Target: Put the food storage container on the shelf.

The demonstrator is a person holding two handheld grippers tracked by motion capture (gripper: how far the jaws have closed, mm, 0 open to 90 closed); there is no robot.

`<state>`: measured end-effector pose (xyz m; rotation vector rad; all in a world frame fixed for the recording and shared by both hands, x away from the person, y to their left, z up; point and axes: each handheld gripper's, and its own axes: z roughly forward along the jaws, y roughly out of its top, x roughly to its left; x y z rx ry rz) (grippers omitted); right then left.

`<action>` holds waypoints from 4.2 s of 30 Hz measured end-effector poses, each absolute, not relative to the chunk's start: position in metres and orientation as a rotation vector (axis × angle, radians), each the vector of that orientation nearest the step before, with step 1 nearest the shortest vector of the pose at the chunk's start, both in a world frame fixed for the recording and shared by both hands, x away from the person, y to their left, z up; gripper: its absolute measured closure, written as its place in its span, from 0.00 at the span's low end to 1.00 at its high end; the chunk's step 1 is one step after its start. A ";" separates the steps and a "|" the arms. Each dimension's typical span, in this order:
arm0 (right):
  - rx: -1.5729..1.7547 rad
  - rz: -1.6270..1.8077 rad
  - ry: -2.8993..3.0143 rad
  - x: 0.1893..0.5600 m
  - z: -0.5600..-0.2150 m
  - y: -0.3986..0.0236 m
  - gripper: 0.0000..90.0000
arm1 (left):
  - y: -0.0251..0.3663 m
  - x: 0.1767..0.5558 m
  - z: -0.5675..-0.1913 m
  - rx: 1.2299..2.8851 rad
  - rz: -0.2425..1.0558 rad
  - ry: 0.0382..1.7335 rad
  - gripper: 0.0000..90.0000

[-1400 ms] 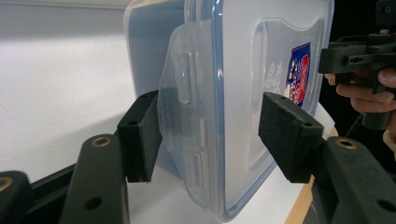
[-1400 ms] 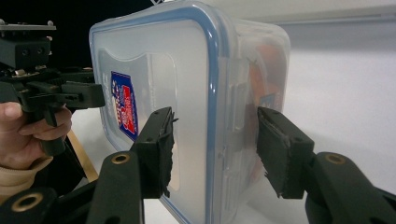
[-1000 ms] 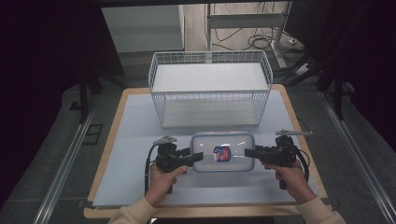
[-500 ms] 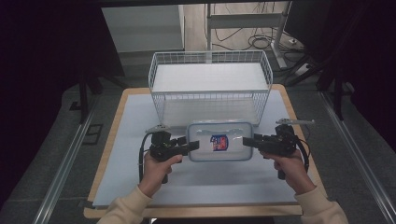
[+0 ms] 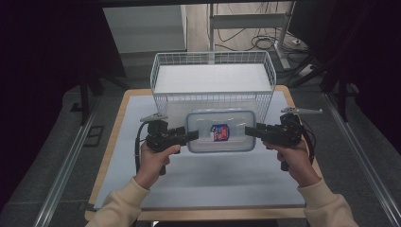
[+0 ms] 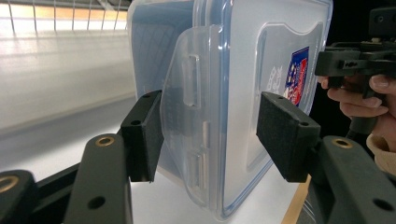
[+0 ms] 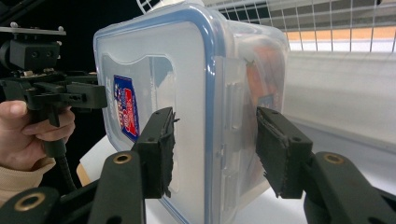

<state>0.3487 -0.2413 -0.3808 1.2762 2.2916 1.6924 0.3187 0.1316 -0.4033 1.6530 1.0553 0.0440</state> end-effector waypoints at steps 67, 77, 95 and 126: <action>1.253 1.718 2.260 0.469 -0.275 -0.214 0.53 | 0.157 0.434 -0.302 1.607 0.094 1.051 0.48; 1.362 1.684 2.278 0.496 -0.287 -0.211 0.53 | 0.158 0.466 -0.312 1.640 0.045 1.091 0.46; 1.475 1.694 2.232 0.516 -0.297 -0.209 0.49 | 0.154 0.494 -0.314 1.602 -0.041 1.182 0.42; 1.696 1.712 2.002 0.519 -0.312 -0.213 0.30 | 0.139 0.516 -0.326 1.518 -0.008 1.255 0.09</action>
